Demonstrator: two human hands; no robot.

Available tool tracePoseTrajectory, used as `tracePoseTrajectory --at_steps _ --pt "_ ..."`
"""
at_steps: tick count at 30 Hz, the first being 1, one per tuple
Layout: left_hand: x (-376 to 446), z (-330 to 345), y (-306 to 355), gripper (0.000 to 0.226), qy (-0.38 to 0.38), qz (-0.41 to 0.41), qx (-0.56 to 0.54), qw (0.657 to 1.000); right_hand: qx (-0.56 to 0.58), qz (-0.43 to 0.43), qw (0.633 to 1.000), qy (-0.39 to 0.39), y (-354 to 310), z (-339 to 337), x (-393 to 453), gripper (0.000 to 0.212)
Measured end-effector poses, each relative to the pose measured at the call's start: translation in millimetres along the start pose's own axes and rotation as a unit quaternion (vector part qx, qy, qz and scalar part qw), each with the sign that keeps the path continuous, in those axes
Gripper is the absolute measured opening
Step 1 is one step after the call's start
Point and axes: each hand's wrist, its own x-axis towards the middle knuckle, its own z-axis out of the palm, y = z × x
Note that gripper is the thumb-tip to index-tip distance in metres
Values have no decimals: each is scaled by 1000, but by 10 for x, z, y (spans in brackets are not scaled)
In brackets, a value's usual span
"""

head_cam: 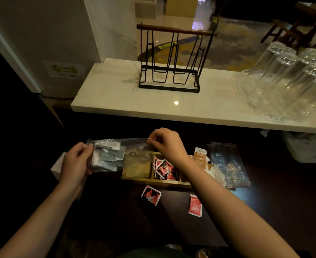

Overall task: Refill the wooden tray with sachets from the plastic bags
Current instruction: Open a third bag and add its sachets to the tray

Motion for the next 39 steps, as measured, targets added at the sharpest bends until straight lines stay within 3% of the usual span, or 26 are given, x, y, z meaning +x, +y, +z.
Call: tracePoseTrajectory --at_steps 12,25,33,39 --pt "34 111 237 34 -7 120 99 988 -100 23 992 -78 320 475 5 16" --pt "3 349 537 32 -51 235 201 950 -123 46 989 -68 476 500 -104 18" --pt "-10 465 835 31 -51 257 233 937 -115 57 991 -42 460 468 -112 18" --pt "15 445 849 31 -70 225 239 942 -121 50 991 -40 501 465 -178 19"
